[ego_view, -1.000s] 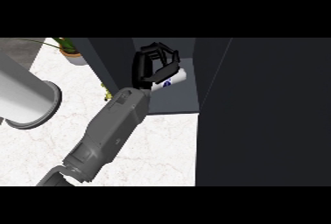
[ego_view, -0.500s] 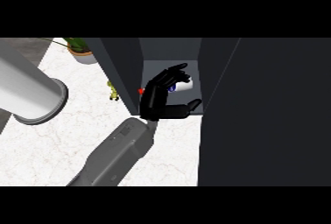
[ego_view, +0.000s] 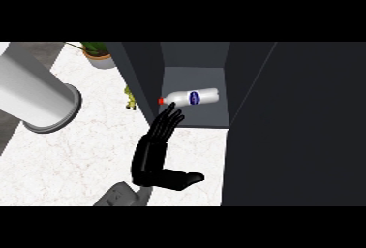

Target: Pick up the bottled water, place it into the cabinet and close the cabinet

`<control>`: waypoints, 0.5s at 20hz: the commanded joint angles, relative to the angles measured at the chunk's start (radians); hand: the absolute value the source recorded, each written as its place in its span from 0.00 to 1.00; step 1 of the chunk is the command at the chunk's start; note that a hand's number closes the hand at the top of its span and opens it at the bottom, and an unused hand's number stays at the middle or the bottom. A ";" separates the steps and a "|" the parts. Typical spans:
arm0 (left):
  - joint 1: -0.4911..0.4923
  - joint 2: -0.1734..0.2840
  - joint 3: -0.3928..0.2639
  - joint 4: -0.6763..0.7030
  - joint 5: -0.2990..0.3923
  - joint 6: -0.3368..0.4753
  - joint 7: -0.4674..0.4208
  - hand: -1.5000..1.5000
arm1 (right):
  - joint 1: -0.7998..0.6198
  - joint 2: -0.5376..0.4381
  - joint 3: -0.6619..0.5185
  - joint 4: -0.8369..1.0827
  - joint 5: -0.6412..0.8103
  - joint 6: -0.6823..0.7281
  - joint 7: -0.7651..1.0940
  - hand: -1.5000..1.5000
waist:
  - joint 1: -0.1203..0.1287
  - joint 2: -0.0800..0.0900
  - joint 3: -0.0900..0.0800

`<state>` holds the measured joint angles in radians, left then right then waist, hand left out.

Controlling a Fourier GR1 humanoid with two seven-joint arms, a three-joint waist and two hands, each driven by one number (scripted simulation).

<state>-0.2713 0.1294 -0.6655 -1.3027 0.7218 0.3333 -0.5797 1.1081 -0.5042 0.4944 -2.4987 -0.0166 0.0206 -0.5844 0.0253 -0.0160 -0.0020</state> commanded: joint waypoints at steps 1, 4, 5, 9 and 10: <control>0.227 0.122 -0.023 -0.174 -0.004 -0.006 -0.052 0.00 | 0.088 -0.058 0.028 -0.157 0.084 0.000 0.027 0.00 | -0.002 -0.004 -0.001; 0.300 0.197 -0.006 -0.250 0.017 -0.069 -0.076 0.00 | 0.023 -0.129 0.079 -0.117 0.171 0.053 0.047 1.00 | 0.008 0.002 -0.003; 0.317 0.210 -0.029 -0.288 0.011 -0.071 -0.063 0.00 | -0.025 -0.171 0.036 -0.083 0.157 0.088 0.042 1.00 | 0.019 0.004 -0.001; 0.420 0.320 -0.012 -0.335 -0.004 -0.135 -0.135 0.00 | -0.100 -0.260 0.050 -0.114 0.240 0.134 0.054 1.00 | 0.033 -0.003 -0.005; 0.419 0.353 0.013 -0.346 0.016 -0.175 -0.138 0.00 | -0.122 -0.292 0.037 -0.131 0.236 0.147 0.075 1.00 | 0.040 0.001 -0.006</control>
<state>0.0736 0.3910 -0.6742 -1.5865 0.7273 0.2218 -0.6817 1.0292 -0.6988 0.5226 -2.4913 0.0342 0.1200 -0.5830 0.0529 -0.0154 -0.0057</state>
